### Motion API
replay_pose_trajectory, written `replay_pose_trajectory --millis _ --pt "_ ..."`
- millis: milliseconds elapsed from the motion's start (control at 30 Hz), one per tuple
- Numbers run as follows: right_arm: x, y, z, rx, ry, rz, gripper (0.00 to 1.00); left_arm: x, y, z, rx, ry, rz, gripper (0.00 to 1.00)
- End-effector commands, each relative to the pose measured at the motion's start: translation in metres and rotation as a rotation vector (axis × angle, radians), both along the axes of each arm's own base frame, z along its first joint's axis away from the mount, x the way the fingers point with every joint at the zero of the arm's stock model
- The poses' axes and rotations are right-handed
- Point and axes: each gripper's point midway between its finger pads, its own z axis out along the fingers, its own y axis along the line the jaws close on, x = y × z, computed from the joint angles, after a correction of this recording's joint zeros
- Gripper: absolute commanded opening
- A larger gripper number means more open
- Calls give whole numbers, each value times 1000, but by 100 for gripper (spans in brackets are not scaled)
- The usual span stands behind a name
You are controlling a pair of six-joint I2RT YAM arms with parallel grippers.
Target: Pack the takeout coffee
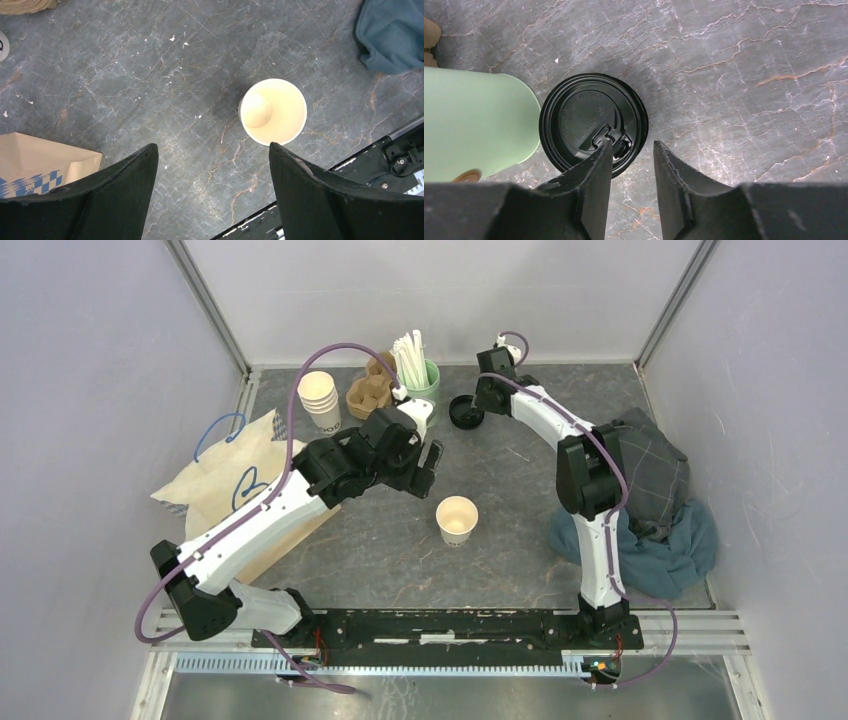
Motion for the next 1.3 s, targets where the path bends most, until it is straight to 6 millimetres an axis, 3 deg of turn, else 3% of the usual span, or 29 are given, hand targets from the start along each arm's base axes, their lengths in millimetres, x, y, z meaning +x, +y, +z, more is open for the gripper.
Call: replay_pose_trajectory --millis 0,267,533,1000,1267 --pt "11 -3 6 -46 -34 -20 39 4 3 15 -35 -49 -27 87" --pt "24 1 2 -63 -37 -10 31 8 3 13 -39 -42 -25 87" --pt "24 3 -6 -67 -22 -7 32 11 7 11 -36 -38 -20 87" --pt "24 3 -13 -77 -11 -4 14 14 11 12 -39 -38 -14 87" --pt "27 2 -7 -93 -19 -3 19 15 11 11 -44 -35 -16 87"
